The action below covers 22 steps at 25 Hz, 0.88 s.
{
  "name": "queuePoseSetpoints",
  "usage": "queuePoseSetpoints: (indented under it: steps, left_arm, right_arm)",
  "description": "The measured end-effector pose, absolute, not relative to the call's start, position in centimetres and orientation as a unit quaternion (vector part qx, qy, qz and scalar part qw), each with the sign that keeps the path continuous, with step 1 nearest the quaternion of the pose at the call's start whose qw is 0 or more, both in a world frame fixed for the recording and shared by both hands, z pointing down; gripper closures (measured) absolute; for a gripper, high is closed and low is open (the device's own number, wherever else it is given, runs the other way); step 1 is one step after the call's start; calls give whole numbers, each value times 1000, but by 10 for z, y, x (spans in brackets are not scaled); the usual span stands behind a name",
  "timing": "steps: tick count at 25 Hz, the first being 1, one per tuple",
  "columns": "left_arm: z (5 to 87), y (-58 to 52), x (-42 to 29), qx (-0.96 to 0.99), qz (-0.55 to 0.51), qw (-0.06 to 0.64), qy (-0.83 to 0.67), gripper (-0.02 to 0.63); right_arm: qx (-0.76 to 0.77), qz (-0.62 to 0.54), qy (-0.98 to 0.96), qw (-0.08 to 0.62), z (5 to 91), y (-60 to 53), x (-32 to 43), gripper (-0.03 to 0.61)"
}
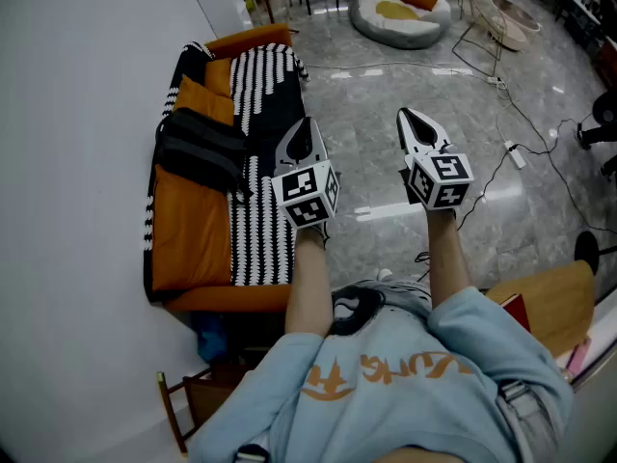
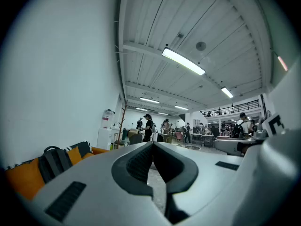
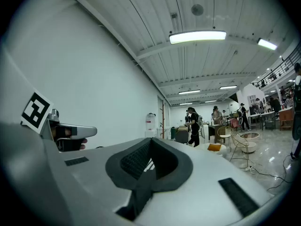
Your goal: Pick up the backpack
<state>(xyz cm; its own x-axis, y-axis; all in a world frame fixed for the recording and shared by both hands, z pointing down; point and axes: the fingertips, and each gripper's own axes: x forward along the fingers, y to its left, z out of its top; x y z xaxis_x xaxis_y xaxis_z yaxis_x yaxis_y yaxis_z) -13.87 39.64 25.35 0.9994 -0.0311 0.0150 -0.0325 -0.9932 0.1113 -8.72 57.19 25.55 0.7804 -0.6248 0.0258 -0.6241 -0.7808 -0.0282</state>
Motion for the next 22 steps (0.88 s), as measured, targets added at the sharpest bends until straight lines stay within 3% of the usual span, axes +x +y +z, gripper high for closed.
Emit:
queuePoseSetpoints:
  steps: [22]
  left_arm:
    - [274,336,-125,996,4,77,-52,594]
  right_arm:
    - [-940,-14,340,14,265,533,-57,581]
